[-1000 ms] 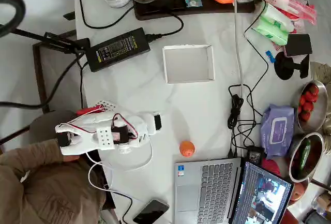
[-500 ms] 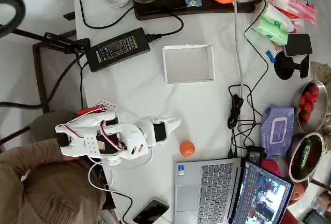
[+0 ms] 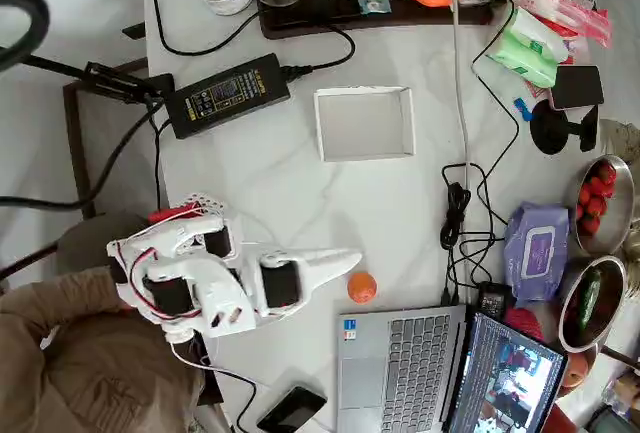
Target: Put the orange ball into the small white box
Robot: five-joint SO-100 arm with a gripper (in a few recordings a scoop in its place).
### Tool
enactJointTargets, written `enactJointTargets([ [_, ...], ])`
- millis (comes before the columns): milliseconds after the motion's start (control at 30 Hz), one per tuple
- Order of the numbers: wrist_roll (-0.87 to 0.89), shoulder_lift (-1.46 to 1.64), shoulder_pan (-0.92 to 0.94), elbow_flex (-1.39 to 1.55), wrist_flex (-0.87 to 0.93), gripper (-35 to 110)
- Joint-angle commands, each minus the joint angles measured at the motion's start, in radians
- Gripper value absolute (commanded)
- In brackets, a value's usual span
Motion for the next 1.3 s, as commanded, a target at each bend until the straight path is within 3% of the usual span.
enactJointTargets([
  [0, -0.006, -0.003, 0.026, -0.029, -0.008, 0],
  [367, -0.008, -0.255, 0.474, -0.021, 0.091, 0],
  [667, -0.006, -0.267, 0.499, -0.018, 0.118, 0],
  [933, -0.006, -0.528, 0.497, -0.034, 0.213, 9],
  [1267, 0.005, -0.661, 0.486, -0.150, 0.333, 9],
])
